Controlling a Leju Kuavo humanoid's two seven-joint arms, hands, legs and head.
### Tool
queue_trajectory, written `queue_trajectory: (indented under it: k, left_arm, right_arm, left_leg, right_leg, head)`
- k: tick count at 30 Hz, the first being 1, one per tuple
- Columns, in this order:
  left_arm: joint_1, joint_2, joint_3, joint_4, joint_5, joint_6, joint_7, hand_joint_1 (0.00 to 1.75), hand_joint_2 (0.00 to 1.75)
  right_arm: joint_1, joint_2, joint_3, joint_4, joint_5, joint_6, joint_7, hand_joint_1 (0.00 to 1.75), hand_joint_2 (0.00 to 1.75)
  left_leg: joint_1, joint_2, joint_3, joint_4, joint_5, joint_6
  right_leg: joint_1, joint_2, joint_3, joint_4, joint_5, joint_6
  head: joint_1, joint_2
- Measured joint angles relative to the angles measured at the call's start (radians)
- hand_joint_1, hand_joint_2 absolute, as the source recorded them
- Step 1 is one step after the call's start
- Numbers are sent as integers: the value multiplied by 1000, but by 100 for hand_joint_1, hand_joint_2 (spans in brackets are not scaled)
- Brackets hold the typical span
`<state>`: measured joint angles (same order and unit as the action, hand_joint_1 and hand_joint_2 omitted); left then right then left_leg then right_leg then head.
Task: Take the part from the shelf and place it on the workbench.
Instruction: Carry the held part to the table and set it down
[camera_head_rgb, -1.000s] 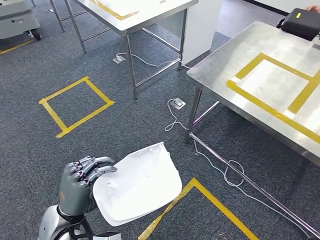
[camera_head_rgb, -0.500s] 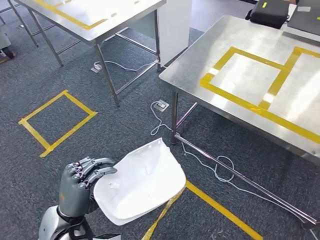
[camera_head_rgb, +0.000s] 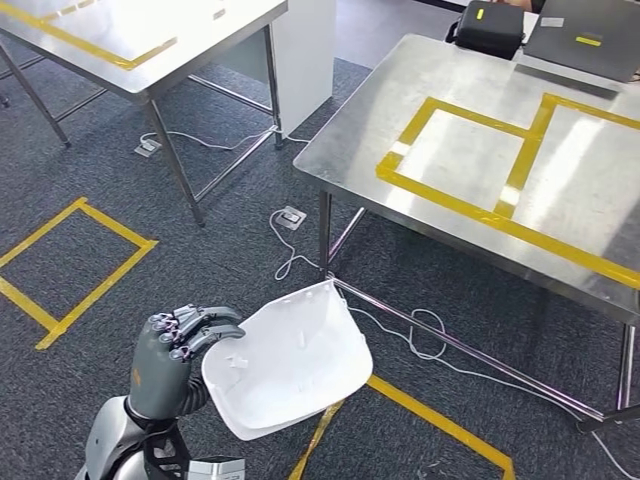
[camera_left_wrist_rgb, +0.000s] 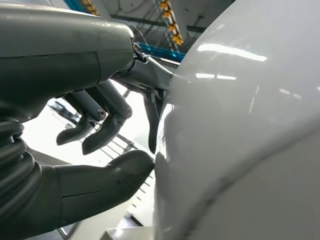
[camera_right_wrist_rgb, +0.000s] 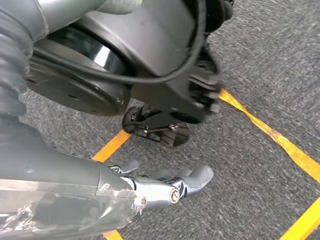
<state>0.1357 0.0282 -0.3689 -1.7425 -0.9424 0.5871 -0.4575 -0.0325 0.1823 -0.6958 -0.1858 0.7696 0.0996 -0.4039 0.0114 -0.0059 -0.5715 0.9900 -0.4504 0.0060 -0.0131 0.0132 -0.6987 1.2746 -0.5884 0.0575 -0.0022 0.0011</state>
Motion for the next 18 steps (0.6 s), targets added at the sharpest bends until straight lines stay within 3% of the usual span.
queue_trajectory:
  k: [1,2,4,6,7,11,13,15,16,17,18]
  left_arm:
    - [-5,-2,-3,4,0,-5,-2,175,175]
    - [-11,-4,-7,7,-2,-9,-3,175,175]
    - [-21,-8,-16,13,-8,-12,-3,175,175]
    - [-27,-11,-23,17,-14,-12,-3,175,175]
    - [-29,-12,-26,18,-15,-12,-3,175,175]
    - [-41,-14,-34,20,-17,-11,-3,175,175]
    - [-47,-14,-38,21,-18,-10,-3,175,175]
    - [-48,-13,-40,24,-18,-10,-3,175,175]
    - [-47,-13,-40,26,-18,-10,-3,175,175]
    - [-47,-13,-41,28,-18,-10,-3,175,175]
    - [-47,-13,-42,30,-18,-10,-3,175,175]
  right_arm:
    - [1,0,0,0,2,0,0,0,175]
    - [3,0,0,0,3,-1,0,0,175]
    - [5,0,0,0,8,-2,-1,0,175]
    - [4,1,0,0,11,-3,-2,0,175]
    - [3,2,0,0,12,-4,-2,0,175]
    - [3,3,0,0,15,-4,-5,0,175]
    - [2,5,0,0,17,-5,-6,0,175]
    - [2,5,0,0,17,-5,-6,0,175]
    - [4,5,0,0,18,-5,-6,0,175]
    - [6,5,0,0,18,-5,-6,0,175]
    - [8,6,0,0,18,-5,-6,0,175]
  left_leg:
    - [-2,4,8,0,-7,1]
    - [-3,8,17,0,-15,1]
    - [-4,12,42,0,-33,-2]
    - [-8,14,61,1,-52,-10]
    - [-10,14,65,1,-59,-15]
    - [-7,15,77,6,-80,-39]
    - [-5,13,28,96,-104,-49]
    - [-4,12,-83,239,-129,-57]
    - [-3,12,-133,288,-121,-59]
    - [-2,12,-167,299,-90,-59]
    - [-2,12,-180,270,-36,-58]
  right_leg:
    - [0,-3,-26,34,2,0]
    - [1,-4,-32,30,24,-1]
    - [1,-8,10,-84,111,-5]
    - [4,-16,64,-200,156,-10]
    - [6,-19,78,-225,157,-14]
    - [8,-11,104,-239,128,-39]
    - [3,-7,131,-247,112,-51]
    - [1,-3,157,-249,89,-56]
    - [0,1,172,-249,75,-55]
    - [-1,5,190,-250,60,-53]
    - [-3,10,212,-250,43,-50]
  head:
    - [0,0]
    - [0,0]
    - [1,0]
    - [1,0]
    - [0,0]
    - [-5,0]
    - [-10,0]
    - [-14,0]
    - [-15,0]
    - [-16,0]
    - [-16,0]
